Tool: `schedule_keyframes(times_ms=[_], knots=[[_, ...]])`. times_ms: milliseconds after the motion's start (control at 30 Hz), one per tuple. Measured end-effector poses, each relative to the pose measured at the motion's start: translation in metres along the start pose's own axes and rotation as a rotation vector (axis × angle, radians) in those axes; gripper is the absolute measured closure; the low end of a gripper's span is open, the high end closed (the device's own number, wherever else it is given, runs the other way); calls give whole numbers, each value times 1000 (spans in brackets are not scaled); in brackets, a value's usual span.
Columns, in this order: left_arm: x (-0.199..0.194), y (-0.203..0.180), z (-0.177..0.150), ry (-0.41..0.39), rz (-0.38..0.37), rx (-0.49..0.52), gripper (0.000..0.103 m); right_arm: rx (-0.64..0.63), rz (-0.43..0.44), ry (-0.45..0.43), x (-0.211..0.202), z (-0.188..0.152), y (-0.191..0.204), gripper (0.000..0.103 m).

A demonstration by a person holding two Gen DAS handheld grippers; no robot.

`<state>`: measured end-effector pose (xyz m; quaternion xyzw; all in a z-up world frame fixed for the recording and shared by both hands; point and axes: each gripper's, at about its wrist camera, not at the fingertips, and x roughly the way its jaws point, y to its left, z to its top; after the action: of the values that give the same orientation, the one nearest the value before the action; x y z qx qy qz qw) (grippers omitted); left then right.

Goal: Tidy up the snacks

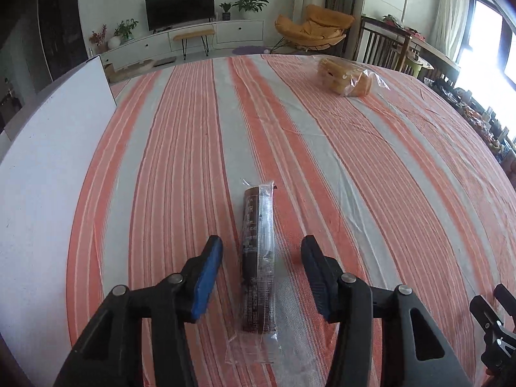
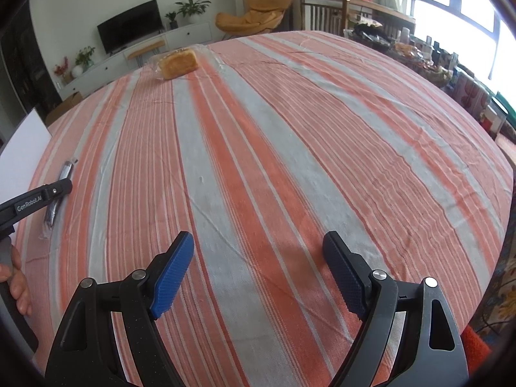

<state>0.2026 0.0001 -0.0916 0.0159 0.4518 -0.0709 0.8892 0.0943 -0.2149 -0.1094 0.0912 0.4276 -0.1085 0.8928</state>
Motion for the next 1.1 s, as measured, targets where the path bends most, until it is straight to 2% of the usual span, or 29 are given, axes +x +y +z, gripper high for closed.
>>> schedule_keyframes(times_ms=[33,133,433,600,1100], knots=[[2,-1,-1,3,11,6,29,-2,-2,0,0,0,0,18],[3,-2,-5,-18,36,12,21,-6,-6,1,1,0,1,18],[8,8,-5,-4,65,-37,4,-29,-28,6,2,0,4,18],[10,9,-4,6,70,-46,0,-30,-27,7,2,0,4,17],[11,11,-4,4,80,-58,0,-43,-36,10,4,0,7,16]])
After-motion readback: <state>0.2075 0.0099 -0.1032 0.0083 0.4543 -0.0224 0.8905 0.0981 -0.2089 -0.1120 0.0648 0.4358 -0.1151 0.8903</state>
